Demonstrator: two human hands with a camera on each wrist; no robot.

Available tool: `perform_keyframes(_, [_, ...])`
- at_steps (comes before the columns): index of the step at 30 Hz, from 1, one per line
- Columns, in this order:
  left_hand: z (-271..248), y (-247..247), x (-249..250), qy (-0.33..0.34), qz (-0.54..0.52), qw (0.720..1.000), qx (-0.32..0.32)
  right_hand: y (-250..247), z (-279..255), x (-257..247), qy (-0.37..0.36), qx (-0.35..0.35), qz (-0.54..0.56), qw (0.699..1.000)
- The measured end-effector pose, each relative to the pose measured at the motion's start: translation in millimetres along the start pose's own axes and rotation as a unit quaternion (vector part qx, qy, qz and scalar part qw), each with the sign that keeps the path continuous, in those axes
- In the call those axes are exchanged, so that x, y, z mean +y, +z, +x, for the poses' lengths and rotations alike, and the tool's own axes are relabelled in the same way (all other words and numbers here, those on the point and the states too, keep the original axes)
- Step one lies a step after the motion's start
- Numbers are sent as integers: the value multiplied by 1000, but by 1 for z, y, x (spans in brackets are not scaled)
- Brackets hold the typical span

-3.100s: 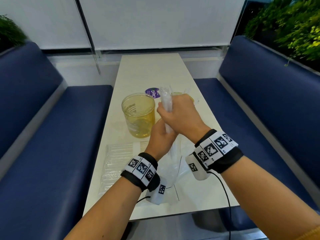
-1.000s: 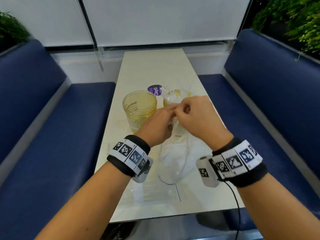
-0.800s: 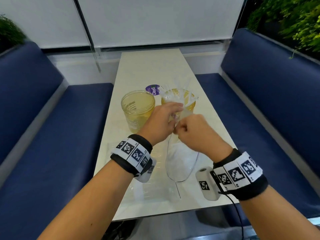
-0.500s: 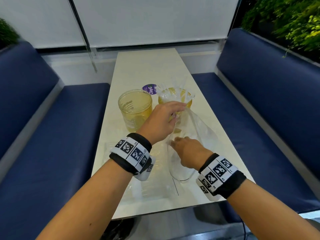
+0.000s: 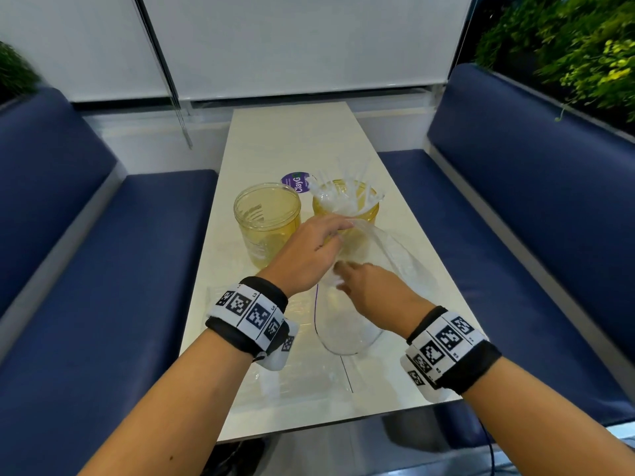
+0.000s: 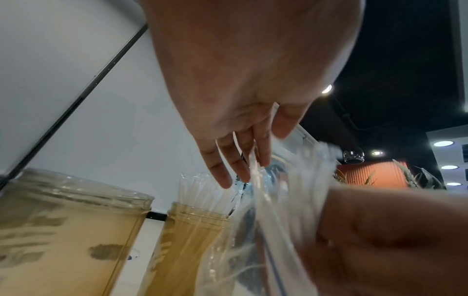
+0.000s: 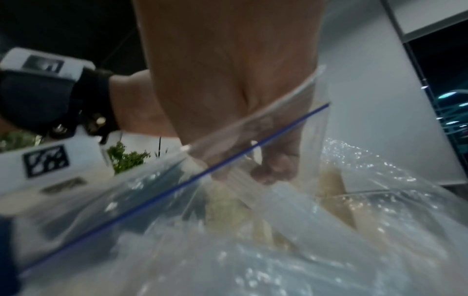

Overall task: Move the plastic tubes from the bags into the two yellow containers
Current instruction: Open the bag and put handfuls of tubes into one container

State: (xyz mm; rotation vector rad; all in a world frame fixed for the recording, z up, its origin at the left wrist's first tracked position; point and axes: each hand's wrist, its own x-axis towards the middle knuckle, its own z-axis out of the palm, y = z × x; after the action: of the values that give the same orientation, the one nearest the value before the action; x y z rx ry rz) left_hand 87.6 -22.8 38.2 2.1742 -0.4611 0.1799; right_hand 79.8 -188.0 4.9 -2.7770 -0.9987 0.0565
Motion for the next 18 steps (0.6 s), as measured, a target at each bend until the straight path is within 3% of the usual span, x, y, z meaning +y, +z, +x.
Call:
perform_keyframes(8, [-15,-5,7,-19,-210,977,-24,-58,-2,-3,15,144,161,976])
perform_keyframes(14, [-20,8,7,-49,-149,986,-57,-109,2,-16,9,207,252,945])
perform_keyframes(18, [-15,24,9,-24,-107,994,17,-121,11,-26,-14,215,283,935])
